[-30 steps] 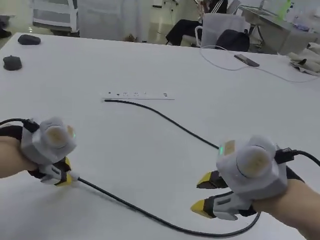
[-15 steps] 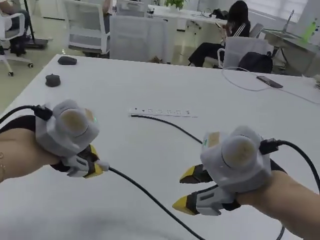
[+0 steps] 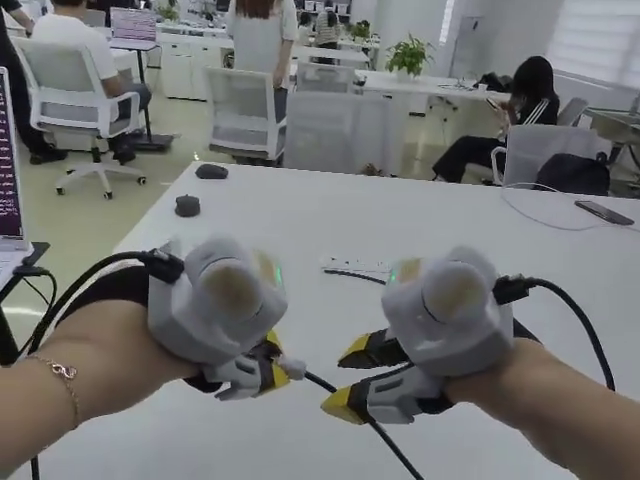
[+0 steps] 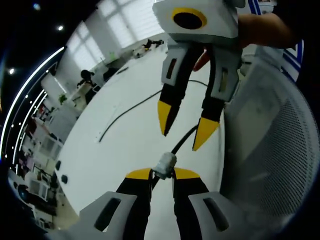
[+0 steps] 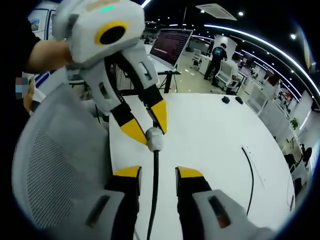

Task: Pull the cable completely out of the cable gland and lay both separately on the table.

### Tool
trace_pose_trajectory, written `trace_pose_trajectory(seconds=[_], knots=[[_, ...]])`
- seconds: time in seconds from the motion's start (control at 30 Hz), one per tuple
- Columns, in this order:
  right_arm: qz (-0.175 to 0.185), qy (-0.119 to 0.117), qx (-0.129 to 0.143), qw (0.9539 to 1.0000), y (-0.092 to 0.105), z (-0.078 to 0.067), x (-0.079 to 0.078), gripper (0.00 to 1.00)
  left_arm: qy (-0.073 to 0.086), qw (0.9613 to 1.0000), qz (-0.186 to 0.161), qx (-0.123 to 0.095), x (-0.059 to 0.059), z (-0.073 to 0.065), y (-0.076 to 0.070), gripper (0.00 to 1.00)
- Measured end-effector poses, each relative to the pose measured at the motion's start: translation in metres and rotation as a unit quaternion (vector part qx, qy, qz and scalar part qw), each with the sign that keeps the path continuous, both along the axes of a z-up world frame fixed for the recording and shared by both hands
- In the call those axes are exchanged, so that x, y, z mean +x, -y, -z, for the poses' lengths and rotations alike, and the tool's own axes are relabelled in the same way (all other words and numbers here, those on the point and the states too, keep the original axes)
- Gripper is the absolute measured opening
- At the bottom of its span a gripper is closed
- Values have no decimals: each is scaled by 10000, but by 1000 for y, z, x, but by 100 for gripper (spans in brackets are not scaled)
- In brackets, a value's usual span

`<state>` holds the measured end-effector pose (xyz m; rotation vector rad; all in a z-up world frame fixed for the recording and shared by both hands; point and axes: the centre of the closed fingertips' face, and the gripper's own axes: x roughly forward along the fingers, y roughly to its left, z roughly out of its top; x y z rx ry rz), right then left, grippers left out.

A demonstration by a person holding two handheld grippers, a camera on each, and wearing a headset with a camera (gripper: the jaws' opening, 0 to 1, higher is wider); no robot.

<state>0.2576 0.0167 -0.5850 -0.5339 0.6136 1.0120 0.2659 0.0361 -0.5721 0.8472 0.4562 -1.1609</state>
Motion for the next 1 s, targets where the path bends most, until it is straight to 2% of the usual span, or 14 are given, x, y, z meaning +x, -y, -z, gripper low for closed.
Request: trace_pose_trajectory(seconds=[0.03,0.07,0.1,0.13,0.2,0.27,0.4,0.63,0.7,0.77,0.87,0.93,1.0], knots=[[-37,-141,27,9999,-3,1,-4,16,72,10000,-30,-52,0,-1,2,16],[-36,-131,53,9999,-4,0,-5,10,129,9998,-89,-91,0,-2,3,16],[-91,-55,94,9999,-5,-2,-7,5,142,9998,-93,-101,-1,-1,3,16],[-20,99,-46,9999,1,-2,-4,3,160,9997,-97,-136,-2,-1,4,16],[-60,-6,15,10000,2,-1,-9,3,170,9996,-134,-181,-3,-1,4,16],[-45,31,15,10000,7,0,-12,3,206,9995,-147,-201,-2,-1,4,16],[14,57,-94,9999,21,4,-15,3,239,9992,-219,-235,1,-3,3,16],[337,-10,-324,9989,47,18,-14,4,294,9984,-392,-291,4,-4,2,16],[401,54,-351,9986,44,15,-12,14,316,9982,-420,-280,3,-4,2,16],[393,117,-222,9989,33,6,-9,17,346,9982,-428,-239,3,-2,3,16],[365,273,23,9990,13,-8,-3,16,332,9979,-484,-288,2,-4,2,16],[300,292,40,9991,5,-10,-4,15,344,9976,-514,-296,2,-5,2,16],[210,355,0,9991,0,-12,-4,9,363,9973,-543,-324,1,-7,2,16]])
